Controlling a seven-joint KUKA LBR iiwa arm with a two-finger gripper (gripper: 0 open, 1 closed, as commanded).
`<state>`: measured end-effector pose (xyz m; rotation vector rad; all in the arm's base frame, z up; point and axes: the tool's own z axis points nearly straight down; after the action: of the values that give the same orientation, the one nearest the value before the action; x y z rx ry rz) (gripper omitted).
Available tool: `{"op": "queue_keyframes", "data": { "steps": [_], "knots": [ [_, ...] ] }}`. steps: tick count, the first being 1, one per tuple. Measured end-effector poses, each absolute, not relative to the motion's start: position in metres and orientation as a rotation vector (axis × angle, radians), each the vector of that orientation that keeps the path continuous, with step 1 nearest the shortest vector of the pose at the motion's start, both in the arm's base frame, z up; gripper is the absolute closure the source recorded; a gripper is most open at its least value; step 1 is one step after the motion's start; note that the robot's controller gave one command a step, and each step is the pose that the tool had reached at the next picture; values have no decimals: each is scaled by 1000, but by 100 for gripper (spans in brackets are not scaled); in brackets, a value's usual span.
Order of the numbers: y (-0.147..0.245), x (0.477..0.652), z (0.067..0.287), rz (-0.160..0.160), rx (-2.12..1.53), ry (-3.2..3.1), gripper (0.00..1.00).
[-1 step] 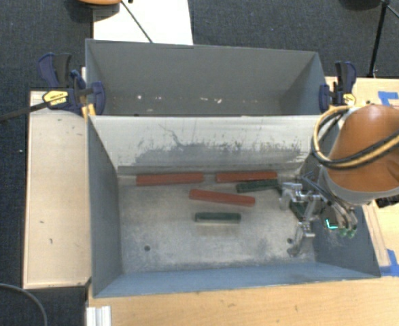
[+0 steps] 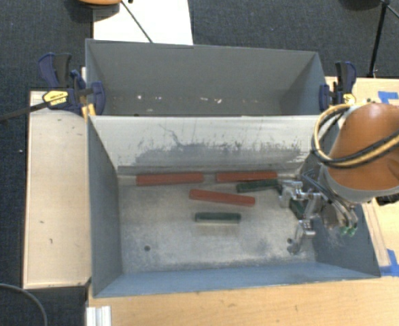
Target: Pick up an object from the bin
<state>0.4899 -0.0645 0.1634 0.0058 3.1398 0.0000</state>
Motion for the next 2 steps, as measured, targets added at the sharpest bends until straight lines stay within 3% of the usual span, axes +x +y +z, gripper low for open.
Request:
{"op": "queue_keyframes", "data": {
  "steps": [1, 2],
  "knots": [
    [-47, 506, 144, -1, -83, 3138, 0],
    [-6, 550, 124, 0, -123, 3135, 0]
  ]
}}
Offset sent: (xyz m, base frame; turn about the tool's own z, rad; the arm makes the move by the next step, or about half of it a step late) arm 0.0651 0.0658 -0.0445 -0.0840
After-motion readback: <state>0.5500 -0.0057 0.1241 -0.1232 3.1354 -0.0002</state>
